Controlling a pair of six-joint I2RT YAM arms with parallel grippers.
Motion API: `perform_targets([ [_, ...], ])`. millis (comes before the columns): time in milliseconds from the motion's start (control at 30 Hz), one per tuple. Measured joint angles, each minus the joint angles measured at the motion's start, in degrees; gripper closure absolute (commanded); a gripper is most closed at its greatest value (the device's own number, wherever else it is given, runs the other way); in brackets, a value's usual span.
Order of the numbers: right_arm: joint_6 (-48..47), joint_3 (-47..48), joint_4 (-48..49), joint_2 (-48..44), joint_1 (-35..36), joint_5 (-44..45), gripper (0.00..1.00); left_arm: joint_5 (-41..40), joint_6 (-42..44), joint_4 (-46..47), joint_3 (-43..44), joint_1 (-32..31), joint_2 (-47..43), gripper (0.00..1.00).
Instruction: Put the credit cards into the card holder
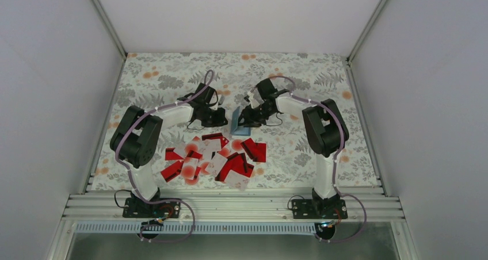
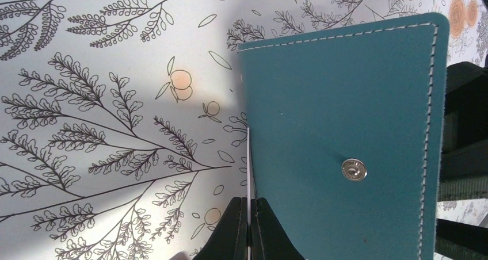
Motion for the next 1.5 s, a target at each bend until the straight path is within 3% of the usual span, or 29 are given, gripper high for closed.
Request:
perform_targets([
  [300,-1.31,-0.02,1.14,0.00,0.17,-2.95,0.66,-0.83,-0.09,-1.86,0.00,-0.07,-0.87,0.98],
  [900,-3.17,4.04,3.32,0.63,1.09,-8.22,0.65,-8.72,-0.09,-16.33,0.79,-0.11,-15.96,0.98],
  [1500,-1.70,14.86,4.28,11.54,3.34,-9.84,0.62,-10.75,0.46,-23.96,7.96,-0.09,-21.16,0.98],
])
